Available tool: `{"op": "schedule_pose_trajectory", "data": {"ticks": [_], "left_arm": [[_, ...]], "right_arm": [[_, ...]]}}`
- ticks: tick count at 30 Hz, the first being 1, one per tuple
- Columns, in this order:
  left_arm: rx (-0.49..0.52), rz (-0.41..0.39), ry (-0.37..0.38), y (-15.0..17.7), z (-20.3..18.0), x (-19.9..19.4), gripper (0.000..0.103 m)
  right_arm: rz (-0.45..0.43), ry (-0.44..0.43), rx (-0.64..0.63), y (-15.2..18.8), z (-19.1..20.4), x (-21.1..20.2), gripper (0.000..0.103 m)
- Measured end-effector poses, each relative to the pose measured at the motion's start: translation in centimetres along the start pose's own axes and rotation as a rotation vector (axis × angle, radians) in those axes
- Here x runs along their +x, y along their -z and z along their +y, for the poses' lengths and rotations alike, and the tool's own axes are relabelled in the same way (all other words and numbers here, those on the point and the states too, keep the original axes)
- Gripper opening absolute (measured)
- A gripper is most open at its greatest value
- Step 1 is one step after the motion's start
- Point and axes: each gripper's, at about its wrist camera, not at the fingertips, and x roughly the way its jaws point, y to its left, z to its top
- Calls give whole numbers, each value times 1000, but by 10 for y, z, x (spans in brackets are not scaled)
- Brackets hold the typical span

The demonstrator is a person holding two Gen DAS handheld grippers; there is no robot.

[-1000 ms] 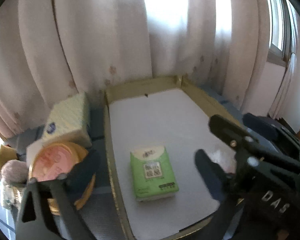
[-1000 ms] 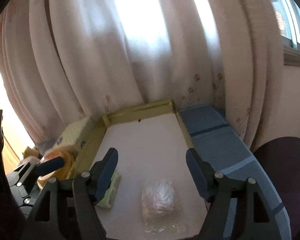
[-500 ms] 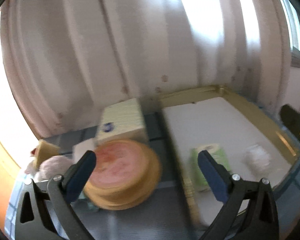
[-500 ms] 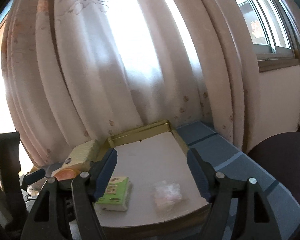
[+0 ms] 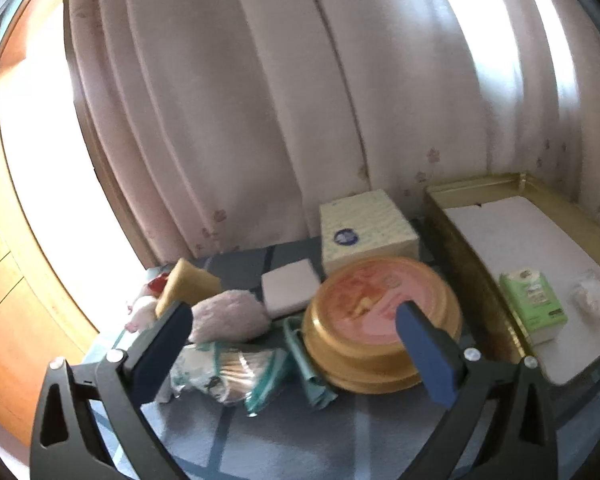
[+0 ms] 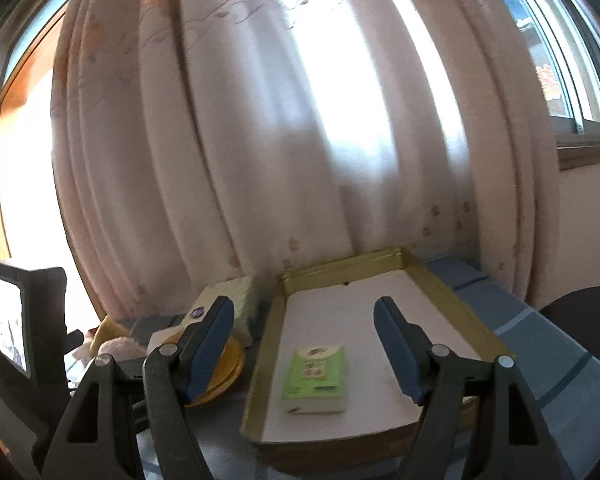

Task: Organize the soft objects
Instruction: 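Move both open tools back over the remaining items on the bench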

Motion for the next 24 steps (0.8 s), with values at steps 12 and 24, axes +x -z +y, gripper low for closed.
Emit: {"op": "schedule_pose_trajectory", "data": {"ticks": [12, 24], "left_arm": [[-55, 85, -7, 15, 32, 8, 103], [-146, 169, -1, 33, 79, 17, 103]], "right_arm": [[55, -43, -36, 6, 31, 3, 75], [105, -123, -81, 12, 73, 8, 75]]}}
